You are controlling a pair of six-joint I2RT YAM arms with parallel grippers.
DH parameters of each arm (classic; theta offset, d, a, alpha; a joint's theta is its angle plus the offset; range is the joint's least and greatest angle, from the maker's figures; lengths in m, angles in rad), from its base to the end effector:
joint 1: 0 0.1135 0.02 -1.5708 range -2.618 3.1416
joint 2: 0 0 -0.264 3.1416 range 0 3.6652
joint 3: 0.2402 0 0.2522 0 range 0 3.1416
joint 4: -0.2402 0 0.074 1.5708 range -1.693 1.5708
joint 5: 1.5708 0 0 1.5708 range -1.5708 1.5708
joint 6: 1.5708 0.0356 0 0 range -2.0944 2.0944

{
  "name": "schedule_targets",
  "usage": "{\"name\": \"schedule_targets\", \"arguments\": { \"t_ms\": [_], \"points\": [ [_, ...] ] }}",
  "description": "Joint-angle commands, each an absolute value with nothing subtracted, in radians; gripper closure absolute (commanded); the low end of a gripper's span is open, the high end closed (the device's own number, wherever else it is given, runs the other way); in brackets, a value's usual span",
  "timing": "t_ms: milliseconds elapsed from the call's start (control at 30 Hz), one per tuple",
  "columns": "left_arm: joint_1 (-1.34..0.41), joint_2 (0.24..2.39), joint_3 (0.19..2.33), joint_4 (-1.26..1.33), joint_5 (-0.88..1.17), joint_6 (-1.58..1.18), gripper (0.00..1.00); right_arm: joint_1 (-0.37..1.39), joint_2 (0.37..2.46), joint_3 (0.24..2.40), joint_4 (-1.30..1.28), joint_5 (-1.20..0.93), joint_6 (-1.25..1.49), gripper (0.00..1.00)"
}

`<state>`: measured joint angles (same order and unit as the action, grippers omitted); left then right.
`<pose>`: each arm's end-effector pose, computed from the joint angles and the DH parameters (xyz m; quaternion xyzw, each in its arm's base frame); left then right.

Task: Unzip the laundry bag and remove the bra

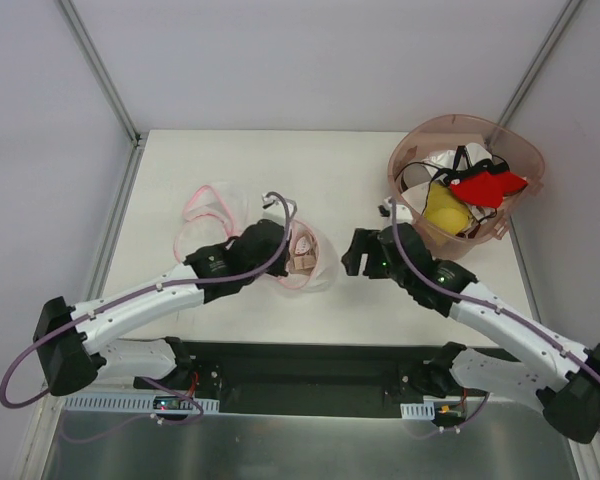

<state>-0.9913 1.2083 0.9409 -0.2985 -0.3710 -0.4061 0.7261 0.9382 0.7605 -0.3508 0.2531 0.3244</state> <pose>0.1581 -0.2180 0.2960 0.1634 0.8504 -0.1807 0.4664 0.1624 0.1323 0.2875 -0.1101 0.8556 0.1530 0.4822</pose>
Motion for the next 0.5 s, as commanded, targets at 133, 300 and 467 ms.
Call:
{"name": "schedule_targets", "arguments": {
  "t_ms": [133, 300, 467],
  "points": [
    [-0.808, 1.08, 0.97, -0.342, -0.106, -0.479, 1.0, 0.934, 1.175, 0.936, -0.075, 0.019, 0.347, 0.54],
    [-0.792, 1.071, 0.945, -0.342, -0.074, -0.497, 1.0, 0.939, 1.38, 1.052, -0.06, -0.052, 0.353, 0.8],
    [-0.785, 1.045, 0.94, -0.342, -0.071, -0.508, 1.0, 0.937, 1.554, 1.21, -0.28, 0.133, 0.318, 0.84]
  ]
}}
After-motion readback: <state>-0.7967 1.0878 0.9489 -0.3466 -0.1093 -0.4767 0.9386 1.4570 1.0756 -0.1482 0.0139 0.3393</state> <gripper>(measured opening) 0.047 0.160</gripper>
